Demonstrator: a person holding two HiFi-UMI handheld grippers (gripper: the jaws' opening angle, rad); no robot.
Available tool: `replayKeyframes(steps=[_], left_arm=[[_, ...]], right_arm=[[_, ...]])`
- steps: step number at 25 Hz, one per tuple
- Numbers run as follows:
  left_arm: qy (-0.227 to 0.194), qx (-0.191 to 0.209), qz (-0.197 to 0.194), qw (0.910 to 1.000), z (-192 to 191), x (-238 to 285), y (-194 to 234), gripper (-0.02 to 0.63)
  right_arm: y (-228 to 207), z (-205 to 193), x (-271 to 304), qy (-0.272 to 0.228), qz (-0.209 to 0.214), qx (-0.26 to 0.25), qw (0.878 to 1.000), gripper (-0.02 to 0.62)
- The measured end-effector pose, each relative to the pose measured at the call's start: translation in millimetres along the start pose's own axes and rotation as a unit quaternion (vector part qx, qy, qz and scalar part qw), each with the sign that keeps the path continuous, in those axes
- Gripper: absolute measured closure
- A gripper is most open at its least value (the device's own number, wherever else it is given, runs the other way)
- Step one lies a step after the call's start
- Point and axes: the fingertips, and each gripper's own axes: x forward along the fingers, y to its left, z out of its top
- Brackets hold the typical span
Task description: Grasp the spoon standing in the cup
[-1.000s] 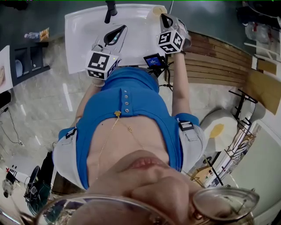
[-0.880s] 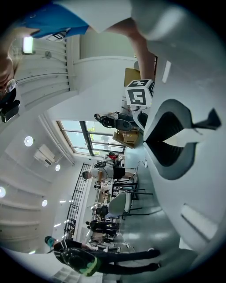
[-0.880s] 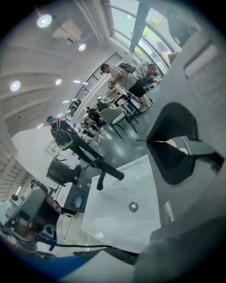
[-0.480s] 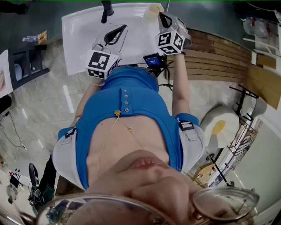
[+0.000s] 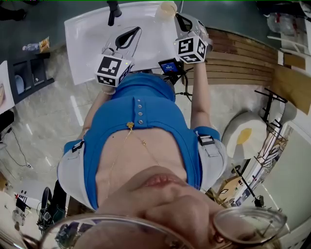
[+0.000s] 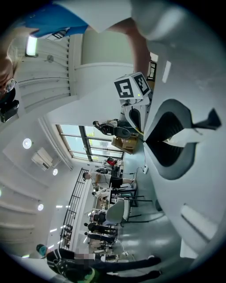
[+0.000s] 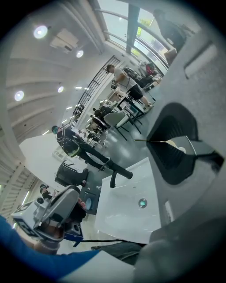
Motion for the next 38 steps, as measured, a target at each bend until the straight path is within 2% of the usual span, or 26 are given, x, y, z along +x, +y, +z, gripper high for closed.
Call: replayKeyframes(steps=[14,20,38], left_arm=[[0.010,0.003,-0.040,0.9991,-6.2,21.1,-16.8,0.606],[0.014,0.005,-0.048,0.9987,-5.1,24.2,-23.0,0.606],[0.037,0.002,-0.057,0.9977,-21.1,28.6,-25.8,0.606]], right_arm=[[4.1,-7.6,-29.4,-0.004,-0.006,0.016,1.000,0.591],[14.4,-12.0,-37.3,-0.005,-0.011,-0.004,1.000,0.591],[64.1,-51.8,-14.1,0.023,0.042,-0.060,0.997,0.591]])
